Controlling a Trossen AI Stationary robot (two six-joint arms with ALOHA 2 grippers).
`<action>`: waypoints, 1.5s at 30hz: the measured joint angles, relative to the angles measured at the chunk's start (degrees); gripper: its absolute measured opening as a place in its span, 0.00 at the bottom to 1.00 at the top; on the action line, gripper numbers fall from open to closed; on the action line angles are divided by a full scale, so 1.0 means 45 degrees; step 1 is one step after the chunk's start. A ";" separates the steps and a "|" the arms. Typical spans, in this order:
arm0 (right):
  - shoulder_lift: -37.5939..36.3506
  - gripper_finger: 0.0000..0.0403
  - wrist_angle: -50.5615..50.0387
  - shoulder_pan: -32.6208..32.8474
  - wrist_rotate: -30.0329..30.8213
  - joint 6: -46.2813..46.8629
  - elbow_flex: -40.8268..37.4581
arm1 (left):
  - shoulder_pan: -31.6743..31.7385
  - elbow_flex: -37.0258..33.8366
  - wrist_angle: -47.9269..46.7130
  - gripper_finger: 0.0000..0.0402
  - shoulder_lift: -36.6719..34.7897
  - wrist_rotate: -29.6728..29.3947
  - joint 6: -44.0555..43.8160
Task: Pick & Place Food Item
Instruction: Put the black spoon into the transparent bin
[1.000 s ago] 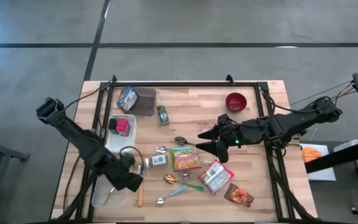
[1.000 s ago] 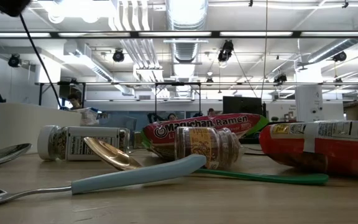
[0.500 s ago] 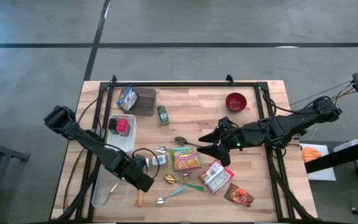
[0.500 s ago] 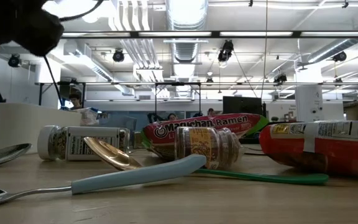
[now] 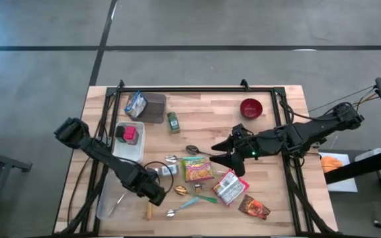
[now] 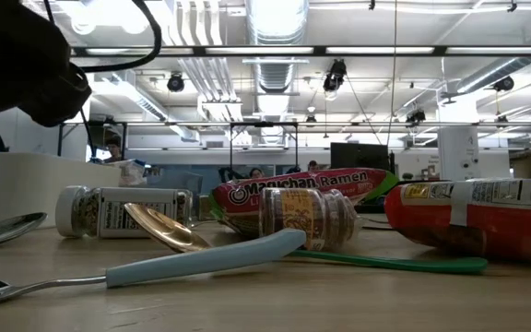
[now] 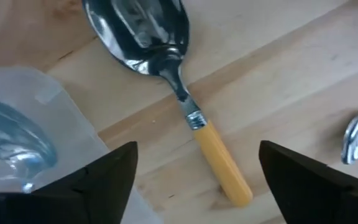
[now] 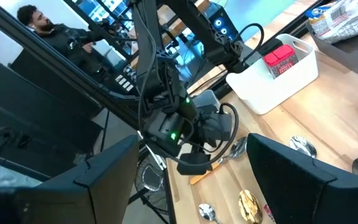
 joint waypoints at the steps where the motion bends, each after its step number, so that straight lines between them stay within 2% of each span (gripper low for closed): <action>1: 0.0000 0.73 0.0000 0.0000 -0.0001 -0.0011 0.0000 | 0.0054 -0.0017 -0.0020 0.87 0.0001 0.0004 0.0012; 7: 0.0000 0.73 -0.0015 0.0000 -0.0001 -0.0053 0.0000 | 0.0263 -0.0126 0.0101 0.90 0.0019 -0.0120 0.0096; 13: 0.0000 0.73 -0.0029 0.0004 -0.0011 -0.0092 0.0000 | 0.0304 -0.0674 0.1076 0.90 0.0019 -0.0251 0.0130; 20: 0.0000 0.73 -0.0047 0.0001 -0.0030 -0.0092 0.0000 | 0.0304 -0.0816 0.1141 0.90 0.0019 -0.0189 0.0112; 24: 0.0000 0.73 -0.0073 0.0000 -0.0030 -0.0092 0.0000 | 0.0299 -0.0821 0.1141 0.88 0.0019 -0.0143 0.0767; 35: 0.0000 0.73 -0.0073 0.0002 -0.0040 -0.0097 0.0000 | 0.0295 -0.0812 0.1201 0.67 0.0010 0.0211 0.3738; 45: 0.0000 0.73 -0.0073 0.0004 -0.0053 -0.0189 0.0000 | 0.0295 -0.0800 0.1202 0.52 0.0010 0.0679 0.3766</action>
